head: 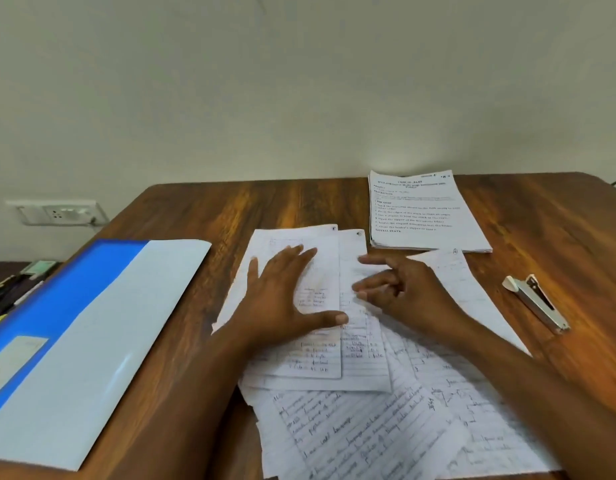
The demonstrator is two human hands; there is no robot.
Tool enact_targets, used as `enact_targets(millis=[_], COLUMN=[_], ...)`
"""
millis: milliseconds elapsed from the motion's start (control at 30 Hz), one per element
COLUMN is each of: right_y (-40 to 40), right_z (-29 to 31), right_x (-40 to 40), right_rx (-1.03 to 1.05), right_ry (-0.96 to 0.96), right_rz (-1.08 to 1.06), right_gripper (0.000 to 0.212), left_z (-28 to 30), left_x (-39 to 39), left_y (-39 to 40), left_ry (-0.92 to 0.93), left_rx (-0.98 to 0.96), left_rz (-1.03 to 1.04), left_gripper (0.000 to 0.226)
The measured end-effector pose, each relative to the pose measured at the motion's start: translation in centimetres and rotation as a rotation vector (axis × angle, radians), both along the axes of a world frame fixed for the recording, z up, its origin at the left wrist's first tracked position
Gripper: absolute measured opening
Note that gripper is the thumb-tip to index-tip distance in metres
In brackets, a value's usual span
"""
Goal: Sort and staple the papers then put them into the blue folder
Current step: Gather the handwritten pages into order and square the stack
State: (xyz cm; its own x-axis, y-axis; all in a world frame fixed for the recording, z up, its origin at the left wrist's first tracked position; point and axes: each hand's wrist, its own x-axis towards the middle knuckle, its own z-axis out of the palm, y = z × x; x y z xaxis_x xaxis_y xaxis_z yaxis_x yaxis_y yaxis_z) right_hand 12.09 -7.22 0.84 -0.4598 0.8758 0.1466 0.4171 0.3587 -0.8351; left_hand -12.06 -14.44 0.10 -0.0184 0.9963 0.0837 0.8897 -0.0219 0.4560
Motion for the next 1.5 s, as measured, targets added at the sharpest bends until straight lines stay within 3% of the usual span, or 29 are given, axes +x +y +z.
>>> enact_targets(millis=[100, 200, 267, 433, 633, 700, 833, 933, 1033, 1167, 1367, 1500], right_y=[-0.4, -0.5, -0.5, -0.9, -1.3, -1.4, -1.3, -1.7, -2.5, -3.3, -3.4, -1.5], right_z=[1.2, 1.2, 1.5, 2.2, 2.4, 2.3, 1.7, 1.6, 1.3, 0.8, 1.2, 2.1], right_x=[-0.5, -0.3, -0.1, -0.5, -0.5, -0.9, -1.1, -1.1, -1.5, -1.9, -2.2, -0.4], right_rx=[-0.028, 0.172, 0.179, -0.279, -0.336, -0.271, -0.082, -0.113, -0.082, -0.053, -0.115, -0.174], right_ry=[-0.007, -0.226, -0.326, 0.084, 0.252, 0.244, 0.083, -0.076, -0.149, -0.175, -0.15, -0.212], right_rz=[0.124, -0.081, -0.167, -0.021, 0.303, 0.266, -0.086, -0.08, -0.002, 0.029, 0.06, -0.065], right_gripper=[0.035, 0.032, 0.038, 0.041, 0.05, 0.048, 0.045, 0.06, 0.073, 0.072, 0.055, 0.046], left_z=[0.6, 0.2, -0.2, 0.0, 0.6, 0.3, 0.6, 0.6, 0.6, 0.8, 1.6, 1.8], left_x=[1.3, 2.5, 2.8, 3.2, 4.3, 3.8, 2.5, 1.4, 0.3, -0.7, -0.7, -0.1], left_y=[0.4, 0.4, 0.6, 0.4, 0.6, 0.8, 0.9, 1.3, 1.5, 1.9, 1.7, 1.2], left_ry=[0.03, 0.112, 0.123, 0.018, -0.143, -0.228, -0.47, -0.632, -0.798, -0.988, -1.041, -1.023], left_rx=[-0.018, -0.053, -0.069, -0.054, 0.057, 0.098, 0.151, 0.22, 0.277, 0.276, 0.305, 0.355], left_rz=[-0.033, -0.052, -0.048, -0.023, 0.105, 0.157, 0.28, 0.352, 0.435, 0.519, 0.537, 0.547], left_gripper=[0.121, 0.124, 0.126, 0.119, 0.108, 0.099, 0.063, 0.029, 0.017, 0.011, 0.013, 0.039])
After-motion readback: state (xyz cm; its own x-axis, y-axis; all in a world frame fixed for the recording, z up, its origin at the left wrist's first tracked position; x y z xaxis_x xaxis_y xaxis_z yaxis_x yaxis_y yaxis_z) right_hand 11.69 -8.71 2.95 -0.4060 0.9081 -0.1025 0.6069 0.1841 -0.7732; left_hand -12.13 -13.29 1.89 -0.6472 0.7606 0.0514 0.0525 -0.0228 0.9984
